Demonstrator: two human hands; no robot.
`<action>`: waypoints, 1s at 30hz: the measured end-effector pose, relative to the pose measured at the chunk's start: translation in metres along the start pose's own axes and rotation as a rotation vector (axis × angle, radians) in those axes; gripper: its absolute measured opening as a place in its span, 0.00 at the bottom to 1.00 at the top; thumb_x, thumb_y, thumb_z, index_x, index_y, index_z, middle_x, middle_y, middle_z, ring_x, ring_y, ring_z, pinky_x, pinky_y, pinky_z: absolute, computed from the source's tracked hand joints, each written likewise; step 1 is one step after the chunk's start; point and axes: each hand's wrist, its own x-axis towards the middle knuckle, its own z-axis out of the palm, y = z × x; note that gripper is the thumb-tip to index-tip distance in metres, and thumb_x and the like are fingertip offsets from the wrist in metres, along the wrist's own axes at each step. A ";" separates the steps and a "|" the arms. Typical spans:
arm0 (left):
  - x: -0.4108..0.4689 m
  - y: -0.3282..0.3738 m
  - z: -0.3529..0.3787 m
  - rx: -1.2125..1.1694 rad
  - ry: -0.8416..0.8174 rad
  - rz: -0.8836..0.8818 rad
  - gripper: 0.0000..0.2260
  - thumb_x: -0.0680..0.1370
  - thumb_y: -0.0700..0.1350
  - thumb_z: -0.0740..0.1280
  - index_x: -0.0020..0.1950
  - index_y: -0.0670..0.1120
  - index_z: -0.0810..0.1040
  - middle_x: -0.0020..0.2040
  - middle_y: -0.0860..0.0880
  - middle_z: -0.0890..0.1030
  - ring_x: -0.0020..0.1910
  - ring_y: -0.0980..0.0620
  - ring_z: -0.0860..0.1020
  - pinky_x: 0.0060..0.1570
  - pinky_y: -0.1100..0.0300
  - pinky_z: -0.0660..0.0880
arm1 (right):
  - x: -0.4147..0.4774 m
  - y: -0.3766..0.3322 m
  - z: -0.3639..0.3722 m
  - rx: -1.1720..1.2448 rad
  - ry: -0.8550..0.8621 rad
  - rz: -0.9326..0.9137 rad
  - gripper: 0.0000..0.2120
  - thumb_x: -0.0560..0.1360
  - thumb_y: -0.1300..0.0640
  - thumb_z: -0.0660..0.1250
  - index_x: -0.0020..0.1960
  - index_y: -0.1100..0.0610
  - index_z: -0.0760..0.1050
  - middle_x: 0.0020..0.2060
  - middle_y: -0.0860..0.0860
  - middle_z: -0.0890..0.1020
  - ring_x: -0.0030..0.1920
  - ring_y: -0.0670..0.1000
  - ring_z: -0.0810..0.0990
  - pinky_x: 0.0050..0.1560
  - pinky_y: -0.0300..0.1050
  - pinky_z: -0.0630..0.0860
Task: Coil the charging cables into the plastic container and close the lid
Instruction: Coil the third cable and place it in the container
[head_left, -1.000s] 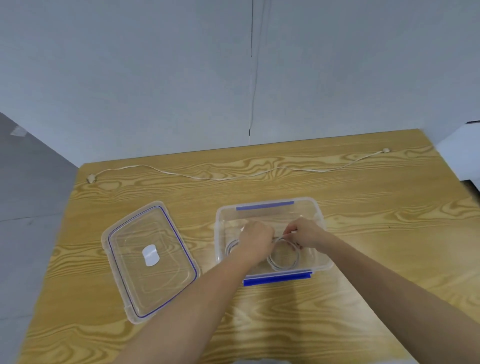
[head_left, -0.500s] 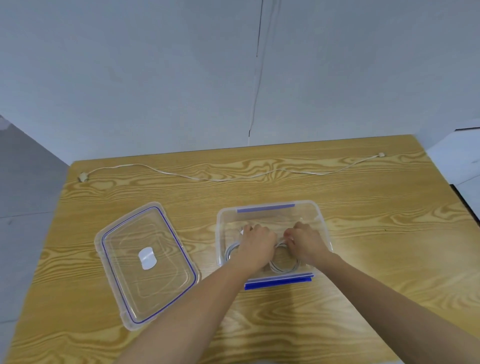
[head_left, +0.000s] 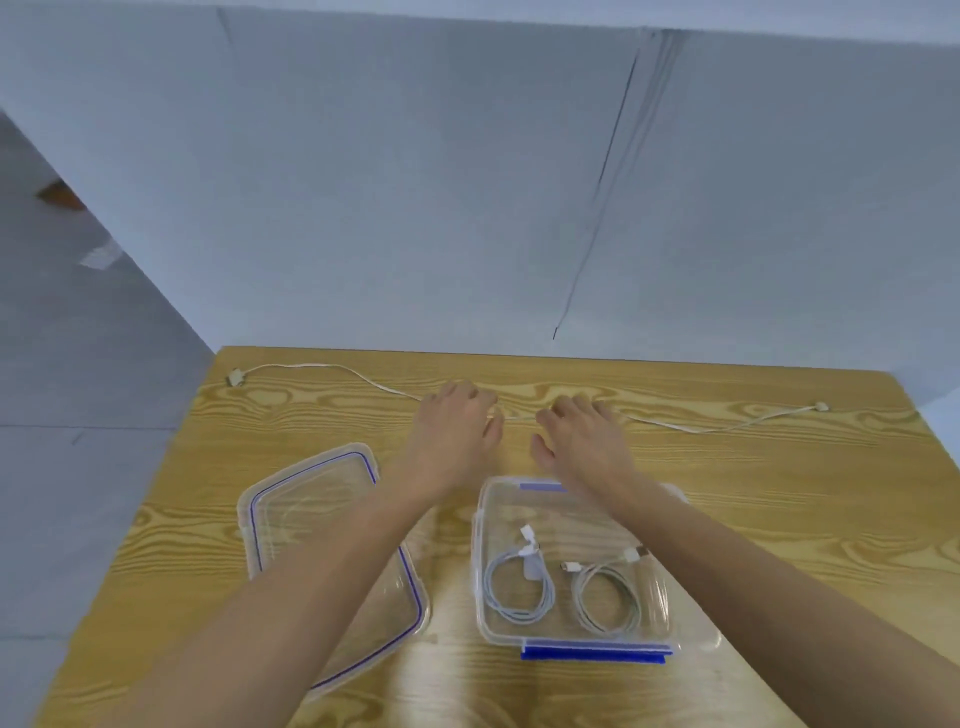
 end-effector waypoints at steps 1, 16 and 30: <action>0.003 -0.012 -0.002 0.023 0.005 -0.032 0.14 0.78 0.50 0.60 0.60 0.46 0.77 0.55 0.45 0.79 0.57 0.44 0.75 0.51 0.50 0.70 | 0.013 -0.006 0.000 -0.012 -0.003 -0.005 0.10 0.63 0.53 0.75 0.37 0.60 0.80 0.32 0.56 0.81 0.35 0.58 0.81 0.36 0.52 0.76; 0.046 -0.166 0.012 0.246 -0.136 -0.314 0.14 0.78 0.46 0.58 0.63 0.44 0.72 0.60 0.44 0.74 0.61 0.43 0.69 0.56 0.50 0.67 | 0.149 -0.076 0.059 -0.018 -0.249 -0.142 0.22 0.79 0.45 0.50 0.65 0.57 0.68 0.60 0.55 0.74 0.61 0.57 0.71 0.58 0.52 0.68; 0.064 -0.274 0.050 0.323 -0.302 -0.507 0.23 0.73 0.36 0.62 0.68 0.44 0.67 0.64 0.42 0.71 0.64 0.41 0.68 0.60 0.46 0.68 | 0.189 -0.095 0.115 -0.069 -0.340 -0.228 0.18 0.79 0.54 0.54 0.67 0.58 0.67 0.63 0.56 0.72 0.62 0.57 0.70 0.57 0.50 0.68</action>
